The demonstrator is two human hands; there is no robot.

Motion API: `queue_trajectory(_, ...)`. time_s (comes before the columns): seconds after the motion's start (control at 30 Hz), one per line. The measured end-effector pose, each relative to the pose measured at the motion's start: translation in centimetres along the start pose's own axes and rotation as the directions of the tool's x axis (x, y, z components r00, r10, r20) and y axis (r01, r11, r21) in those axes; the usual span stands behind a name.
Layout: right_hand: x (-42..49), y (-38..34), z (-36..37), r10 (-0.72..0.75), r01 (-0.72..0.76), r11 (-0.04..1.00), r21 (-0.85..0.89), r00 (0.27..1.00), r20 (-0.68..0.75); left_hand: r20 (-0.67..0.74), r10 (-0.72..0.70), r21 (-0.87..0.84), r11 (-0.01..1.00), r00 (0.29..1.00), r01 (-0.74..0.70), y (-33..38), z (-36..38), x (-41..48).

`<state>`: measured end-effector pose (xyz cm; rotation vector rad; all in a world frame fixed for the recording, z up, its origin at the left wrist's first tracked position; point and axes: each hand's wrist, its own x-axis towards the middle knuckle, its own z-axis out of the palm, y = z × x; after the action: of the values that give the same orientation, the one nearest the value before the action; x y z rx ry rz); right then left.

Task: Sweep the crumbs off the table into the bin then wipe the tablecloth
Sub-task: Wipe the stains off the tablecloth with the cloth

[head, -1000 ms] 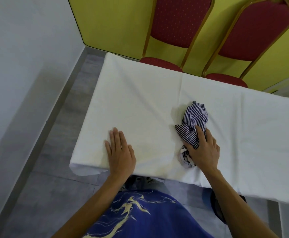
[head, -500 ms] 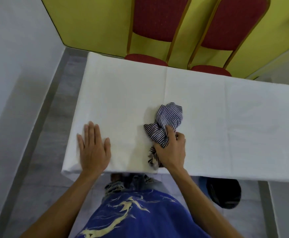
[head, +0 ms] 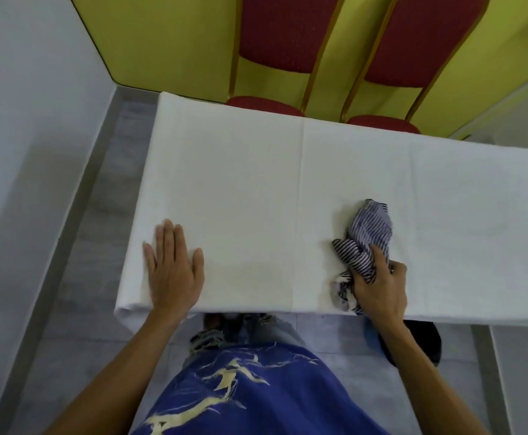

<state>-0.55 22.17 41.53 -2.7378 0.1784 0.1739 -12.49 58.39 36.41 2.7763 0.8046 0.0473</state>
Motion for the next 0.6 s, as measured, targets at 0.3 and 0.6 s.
queue_trajectory(0.3,-0.6,-7.8,2.7,-0.022,0.008,0.983,0.184,0.997,0.076,0.034,-0.137,-0.178,0.974,0.99,0.141,2.9,-0.8,1.2)
queue_trajectory(0.6,-5.3,-15.3,6.4,-0.62,0.631,0.769,0.102,0.698,0.359,-0.04,0.044,-0.11,0.993,0.998,-0.048,1.7,1.0,0.7)
